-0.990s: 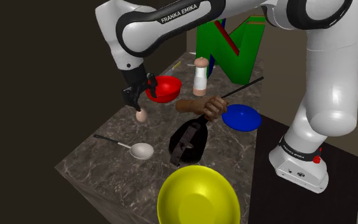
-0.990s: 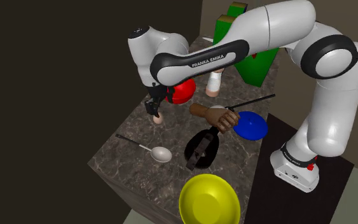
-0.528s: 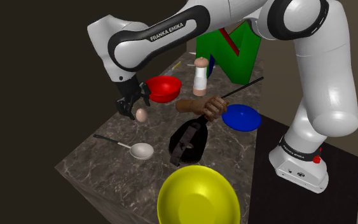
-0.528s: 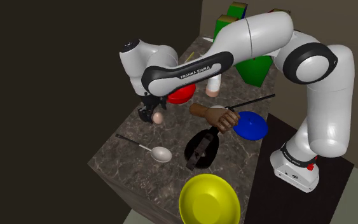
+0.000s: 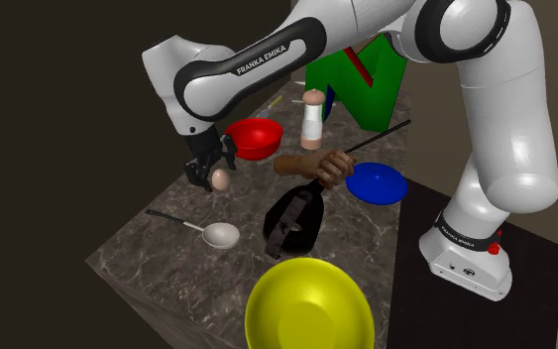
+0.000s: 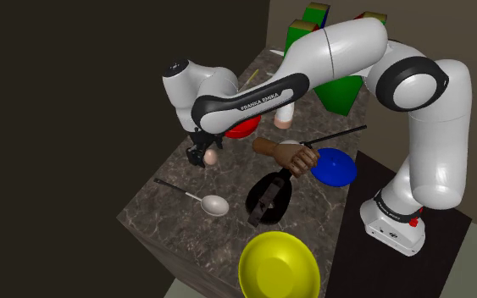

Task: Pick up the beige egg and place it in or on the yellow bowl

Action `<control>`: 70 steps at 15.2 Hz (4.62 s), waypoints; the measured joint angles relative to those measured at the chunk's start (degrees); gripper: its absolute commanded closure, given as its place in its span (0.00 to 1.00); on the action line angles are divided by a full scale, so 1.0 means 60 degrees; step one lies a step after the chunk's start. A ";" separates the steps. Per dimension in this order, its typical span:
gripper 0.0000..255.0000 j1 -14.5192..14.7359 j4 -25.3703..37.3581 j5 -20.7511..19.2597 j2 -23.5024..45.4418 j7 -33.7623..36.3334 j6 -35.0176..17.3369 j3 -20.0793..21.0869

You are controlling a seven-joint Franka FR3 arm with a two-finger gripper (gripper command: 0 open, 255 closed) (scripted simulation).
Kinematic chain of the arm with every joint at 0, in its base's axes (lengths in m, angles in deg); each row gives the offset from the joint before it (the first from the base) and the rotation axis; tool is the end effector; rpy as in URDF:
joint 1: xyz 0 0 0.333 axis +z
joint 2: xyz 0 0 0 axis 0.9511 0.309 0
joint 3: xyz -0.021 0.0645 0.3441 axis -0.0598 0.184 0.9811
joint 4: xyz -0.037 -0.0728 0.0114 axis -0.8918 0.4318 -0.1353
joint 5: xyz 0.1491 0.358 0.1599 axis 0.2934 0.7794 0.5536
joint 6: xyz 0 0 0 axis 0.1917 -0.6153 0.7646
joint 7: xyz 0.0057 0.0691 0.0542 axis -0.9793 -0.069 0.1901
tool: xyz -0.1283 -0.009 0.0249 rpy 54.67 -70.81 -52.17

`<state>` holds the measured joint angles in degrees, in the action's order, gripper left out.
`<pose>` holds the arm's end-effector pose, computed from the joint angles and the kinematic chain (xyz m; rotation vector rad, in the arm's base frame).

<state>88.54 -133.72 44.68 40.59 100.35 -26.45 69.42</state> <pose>0.5746 0.4170 0.3767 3.0249 0.2705 -0.2023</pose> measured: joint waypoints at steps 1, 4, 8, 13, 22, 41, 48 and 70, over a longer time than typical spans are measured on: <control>0.00 0.0000 -0.0002 0.0000 0.0000 0.0000 -0.0002 0.0000; 1.00 0.0000 -0.0002 0.0000 0.0000 0.0000 -0.0002 0.0000; 1.00 0.0000 -0.0002 0.0000 0.0000 0.0000 -0.0002 0.0000; 1.00 0.0003 0.0051 0.0006 -0.0006 -0.0007 0.0058 0.0003; 1.00 0.0041 0.0784 0.0128 -0.0251 -0.0094 0.1003 0.0072; 1.00 0.0429 0.3558 0.0093 -0.0064 -0.0237 0.3552 0.0113; 1.00 0.0397 0.1373 0.0722 -0.1642 0.0457 0.2895 0.0505; 1.00 0.1836 -0.2866 0.3016 -0.5329 0.3618 0.1750 0.2264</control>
<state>99.56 -150.92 62.78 8.62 122.06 -15.94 83.00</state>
